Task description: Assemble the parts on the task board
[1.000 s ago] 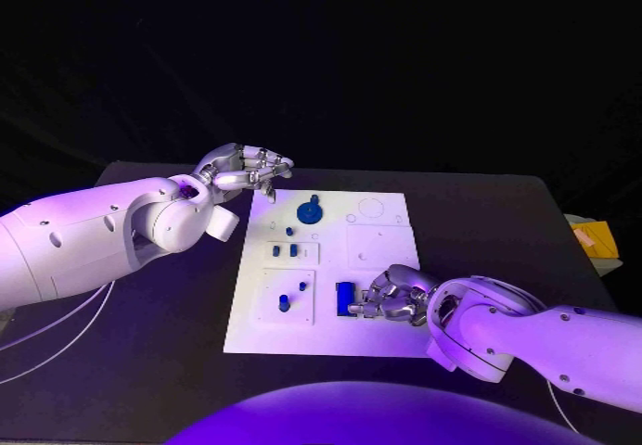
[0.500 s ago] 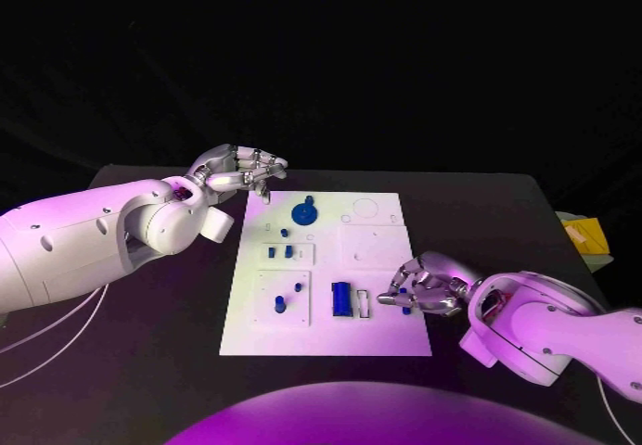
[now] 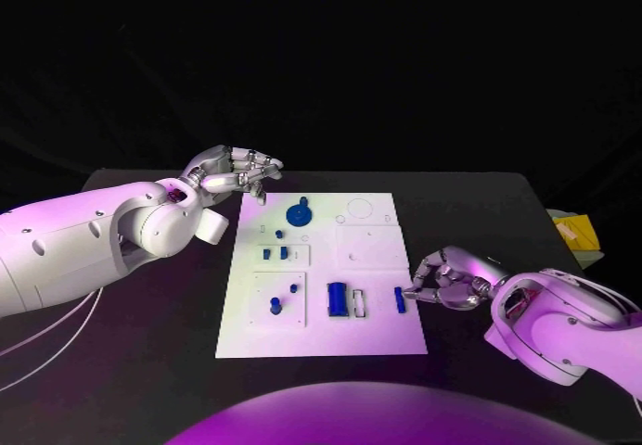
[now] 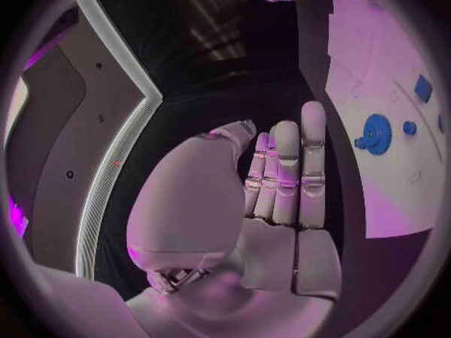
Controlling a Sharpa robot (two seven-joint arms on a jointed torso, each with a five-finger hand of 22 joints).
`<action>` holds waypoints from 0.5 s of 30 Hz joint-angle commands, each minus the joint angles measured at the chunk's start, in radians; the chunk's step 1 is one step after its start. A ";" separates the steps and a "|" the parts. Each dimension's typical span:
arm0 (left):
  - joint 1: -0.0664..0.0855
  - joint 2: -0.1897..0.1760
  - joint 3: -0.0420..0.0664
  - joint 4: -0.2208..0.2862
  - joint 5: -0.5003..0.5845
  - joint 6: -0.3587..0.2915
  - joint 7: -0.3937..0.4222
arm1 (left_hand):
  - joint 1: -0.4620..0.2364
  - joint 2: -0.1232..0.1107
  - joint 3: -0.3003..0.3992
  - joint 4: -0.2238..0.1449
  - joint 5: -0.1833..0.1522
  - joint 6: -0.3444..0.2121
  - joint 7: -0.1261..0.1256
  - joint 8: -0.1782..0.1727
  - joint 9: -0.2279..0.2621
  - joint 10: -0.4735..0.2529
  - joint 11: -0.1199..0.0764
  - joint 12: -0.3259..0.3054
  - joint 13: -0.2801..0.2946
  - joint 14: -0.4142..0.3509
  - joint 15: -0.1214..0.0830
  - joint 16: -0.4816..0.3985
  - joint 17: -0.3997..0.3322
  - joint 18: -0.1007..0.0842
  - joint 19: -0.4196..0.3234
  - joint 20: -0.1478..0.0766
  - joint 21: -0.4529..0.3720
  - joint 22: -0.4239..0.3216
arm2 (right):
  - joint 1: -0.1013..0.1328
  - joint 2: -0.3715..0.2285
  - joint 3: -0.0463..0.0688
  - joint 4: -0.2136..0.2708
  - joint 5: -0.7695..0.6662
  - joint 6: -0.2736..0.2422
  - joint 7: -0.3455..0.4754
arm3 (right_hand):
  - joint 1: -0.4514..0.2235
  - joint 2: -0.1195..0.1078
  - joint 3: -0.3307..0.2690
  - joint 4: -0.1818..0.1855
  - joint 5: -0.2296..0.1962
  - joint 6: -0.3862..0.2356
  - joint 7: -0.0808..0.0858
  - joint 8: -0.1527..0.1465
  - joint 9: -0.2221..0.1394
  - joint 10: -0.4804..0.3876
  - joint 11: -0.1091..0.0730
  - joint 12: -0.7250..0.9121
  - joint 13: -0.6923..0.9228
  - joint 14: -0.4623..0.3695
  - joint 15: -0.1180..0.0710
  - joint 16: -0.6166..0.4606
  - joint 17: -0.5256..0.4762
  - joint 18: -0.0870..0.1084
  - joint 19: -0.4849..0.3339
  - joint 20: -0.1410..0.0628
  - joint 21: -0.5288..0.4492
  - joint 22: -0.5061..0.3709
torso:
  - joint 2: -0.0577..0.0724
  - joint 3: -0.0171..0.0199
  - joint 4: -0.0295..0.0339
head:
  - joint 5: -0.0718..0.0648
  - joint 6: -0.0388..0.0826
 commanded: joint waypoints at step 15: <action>0.000 0.001 -0.002 0.001 0.005 0.027 0.005 | -0.012 0.000 0.003 0.002 -0.003 -0.008 0.001 0.003 0.001 -0.005 0.001 0.005 0.001 -0.004 0.004 0.003 -0.001 0.006 0.007 0.001 -0.008 -0.002 | -0.048 0.095 -0.001 -0.062 -0.108 0.018 -0.161 | -0.005 0.001 -0.023 -0.001 -0.008 -0.022 0.017 -0.053 -0.029 -0.014 0.014 -0.020 0.078 0.105 0.014 0.004 0.263 -0.018 0.074 0.016 -0.003 0.170 | 0.001 0.0014 0.0021 | -0.001 0.000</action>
